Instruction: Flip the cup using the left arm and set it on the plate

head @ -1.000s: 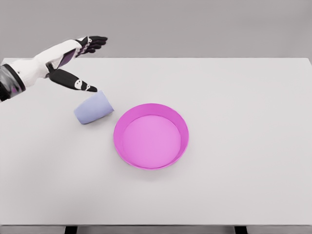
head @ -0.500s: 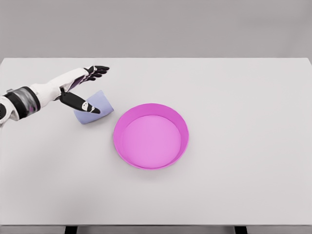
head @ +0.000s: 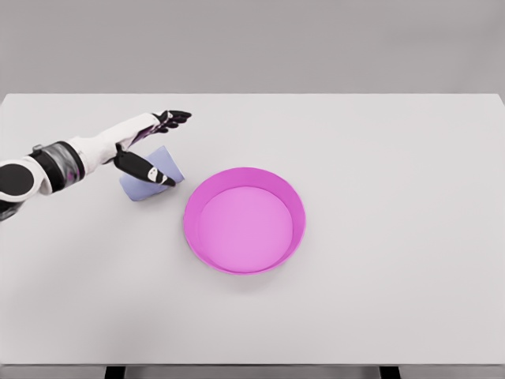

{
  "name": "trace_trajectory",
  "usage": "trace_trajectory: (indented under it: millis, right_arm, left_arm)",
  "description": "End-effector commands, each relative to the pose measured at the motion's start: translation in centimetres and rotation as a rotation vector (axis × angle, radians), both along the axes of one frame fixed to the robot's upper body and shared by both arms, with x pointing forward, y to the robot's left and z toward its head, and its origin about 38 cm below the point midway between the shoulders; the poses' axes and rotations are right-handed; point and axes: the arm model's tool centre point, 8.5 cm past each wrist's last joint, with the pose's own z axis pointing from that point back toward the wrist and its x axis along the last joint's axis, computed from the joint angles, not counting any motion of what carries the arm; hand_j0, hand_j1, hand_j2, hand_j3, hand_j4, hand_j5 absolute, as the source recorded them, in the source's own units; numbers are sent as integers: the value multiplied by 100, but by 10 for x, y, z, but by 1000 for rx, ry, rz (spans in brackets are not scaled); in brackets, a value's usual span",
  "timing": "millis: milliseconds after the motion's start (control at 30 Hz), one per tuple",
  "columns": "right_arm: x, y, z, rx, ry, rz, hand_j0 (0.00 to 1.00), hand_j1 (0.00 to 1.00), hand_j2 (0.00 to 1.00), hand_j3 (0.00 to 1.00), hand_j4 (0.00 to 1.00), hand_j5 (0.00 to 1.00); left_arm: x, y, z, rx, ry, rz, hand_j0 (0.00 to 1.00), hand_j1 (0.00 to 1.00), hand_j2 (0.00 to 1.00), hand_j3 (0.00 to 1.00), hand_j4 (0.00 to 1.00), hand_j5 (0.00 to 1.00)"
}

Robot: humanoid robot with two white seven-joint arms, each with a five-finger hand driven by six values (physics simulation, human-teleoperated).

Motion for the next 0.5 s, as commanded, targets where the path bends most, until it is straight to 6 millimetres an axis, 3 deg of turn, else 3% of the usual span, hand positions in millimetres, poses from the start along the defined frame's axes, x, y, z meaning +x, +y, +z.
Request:
trace_trajectory:
  millis: [0,133,333,467]
  right_arm:
    - [0,0,0,0,0,0,100,100,100,100,100,100]
    - [0,0,0,0,0,0,100,100,100,100,100,100]
    - [0,0,0,0,0,0,100,100,100,100,100,100]
    - [0,0,0,0,0,0,100,100,100,100,100,100]
  left_arm:
    - [5,7,-3,10,1,25,100,100,100,100,100,100]
    - [9,20,-14,54,8,54,100,100,100,100,100,100]
    - [5,6,-31,73,40,27,100,100,100,100,100,100]
    - [7,10,-33,80,45,40,100,100,100,100,100,100]
